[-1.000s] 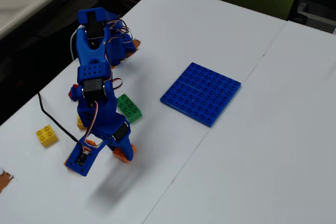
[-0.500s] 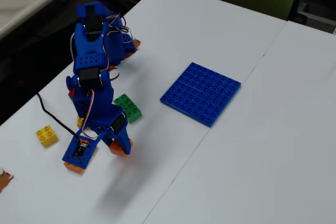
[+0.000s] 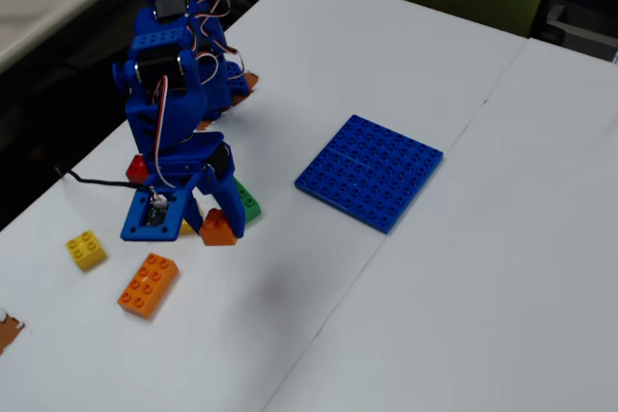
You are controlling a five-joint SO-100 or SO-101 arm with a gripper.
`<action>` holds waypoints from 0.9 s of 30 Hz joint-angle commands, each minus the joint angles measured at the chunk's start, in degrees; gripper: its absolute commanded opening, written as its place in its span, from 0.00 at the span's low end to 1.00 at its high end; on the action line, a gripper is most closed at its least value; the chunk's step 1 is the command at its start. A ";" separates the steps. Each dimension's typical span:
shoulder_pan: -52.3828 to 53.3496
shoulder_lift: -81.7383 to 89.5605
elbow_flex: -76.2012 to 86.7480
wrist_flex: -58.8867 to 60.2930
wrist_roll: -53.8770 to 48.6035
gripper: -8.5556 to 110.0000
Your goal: Pick up the 2x2 orange block and go up the 8x8 blue block.
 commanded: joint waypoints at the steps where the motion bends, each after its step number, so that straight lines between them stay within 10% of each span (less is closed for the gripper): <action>1: -3.52 6.59 -2.72 1.23 -2.90 0.07; 27: -30.06 15.12 -3.08 13.71 -29.09 0.07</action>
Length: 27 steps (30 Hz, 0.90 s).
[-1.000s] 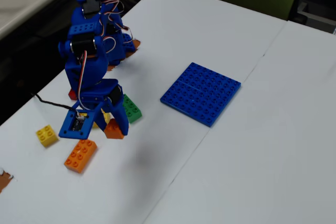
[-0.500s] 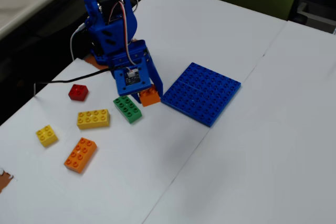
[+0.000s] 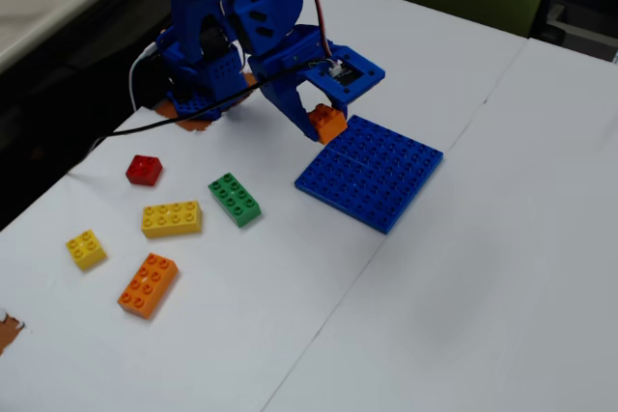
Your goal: Pick up the 2x2 orange block and go up the 8x8 blue block.
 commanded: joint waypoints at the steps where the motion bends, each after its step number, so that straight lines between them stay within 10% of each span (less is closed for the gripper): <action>1: -2.29 3.25 -2.99 0.88 -3.08 0.07; 27: -13.45 -6.68 -8.44 5.36 -3.34 0.07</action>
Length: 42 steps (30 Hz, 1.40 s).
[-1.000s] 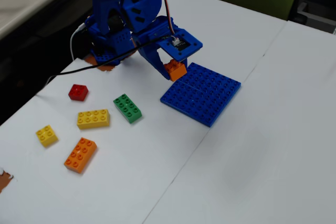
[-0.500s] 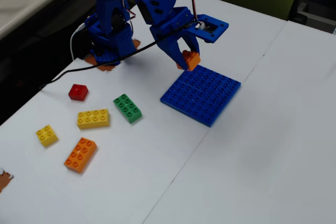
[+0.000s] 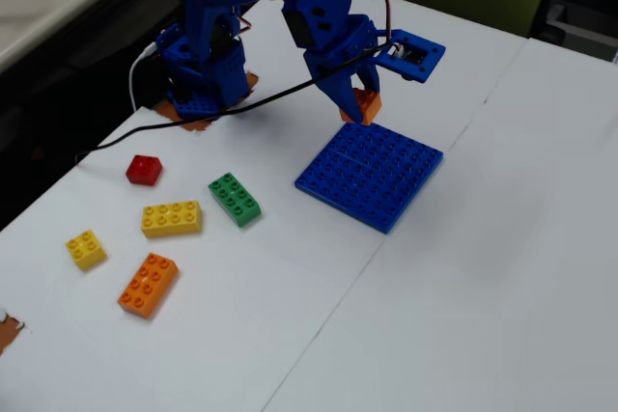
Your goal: Pick up the 2x2 orange block and go up the 8x8 blue block.
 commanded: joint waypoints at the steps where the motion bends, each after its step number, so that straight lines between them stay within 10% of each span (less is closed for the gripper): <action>1: -1.67 1.41 -3.16 1.76 2.20 0.07; 42: -3.60 -5.89 -5.10 1.05 13.54 0.07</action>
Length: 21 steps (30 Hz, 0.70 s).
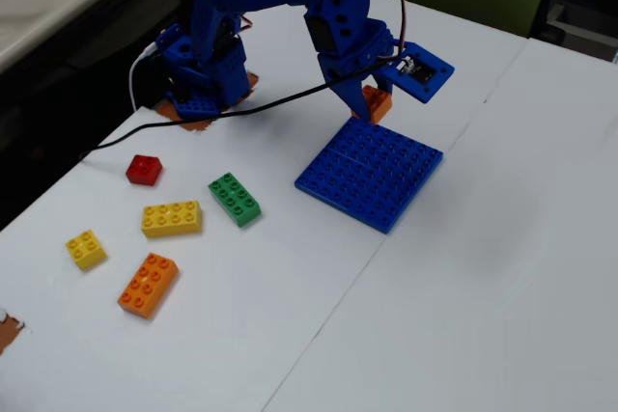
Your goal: Pick up the 2x2 orange block and go up the 8x8 blue block.
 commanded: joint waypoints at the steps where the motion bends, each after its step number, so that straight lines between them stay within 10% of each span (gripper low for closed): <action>1: -0.70 -0.18 -2.64 -0.44 0.26 0.07; 21: -0.62 -1.85 -2.81 -1.14 -0.26 0.07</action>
